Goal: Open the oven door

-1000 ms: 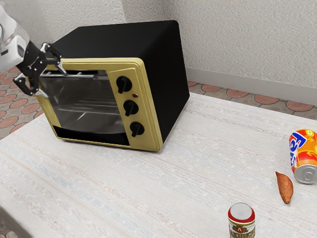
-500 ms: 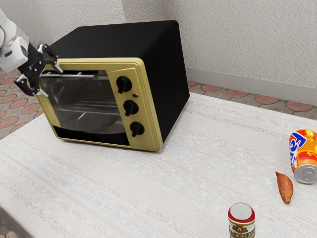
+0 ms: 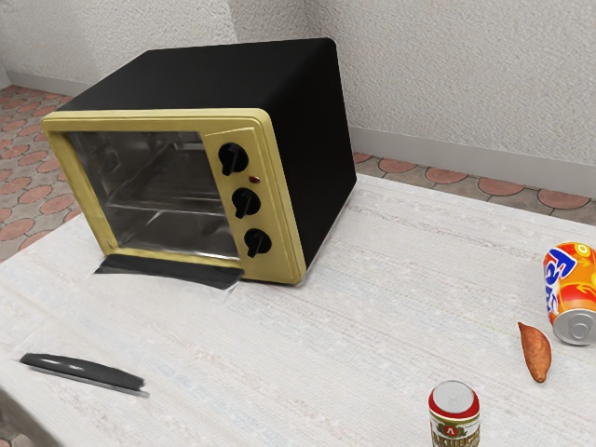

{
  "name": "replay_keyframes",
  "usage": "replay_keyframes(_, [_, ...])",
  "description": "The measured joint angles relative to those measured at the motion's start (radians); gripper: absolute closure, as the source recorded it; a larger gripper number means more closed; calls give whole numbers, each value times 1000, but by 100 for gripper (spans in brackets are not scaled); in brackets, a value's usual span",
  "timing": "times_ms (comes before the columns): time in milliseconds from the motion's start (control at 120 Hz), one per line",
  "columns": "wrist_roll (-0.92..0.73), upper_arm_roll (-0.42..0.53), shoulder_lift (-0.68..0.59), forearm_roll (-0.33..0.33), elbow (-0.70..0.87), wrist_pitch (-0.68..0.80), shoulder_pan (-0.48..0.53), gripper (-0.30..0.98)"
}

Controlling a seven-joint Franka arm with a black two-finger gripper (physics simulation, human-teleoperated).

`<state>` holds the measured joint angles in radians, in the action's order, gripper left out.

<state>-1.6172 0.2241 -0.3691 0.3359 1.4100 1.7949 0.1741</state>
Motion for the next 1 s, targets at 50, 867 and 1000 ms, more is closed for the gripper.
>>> replay_keyframes(50, [115, 39, 203, -48, -131, -87, 93, 2])
replay_keyframes(867, [1133, -319, 574, -337, -173, -415, -94, 0])
replay_keyframes(1000, [1210, -327, 574, -340, -173, -416, -100, 0])
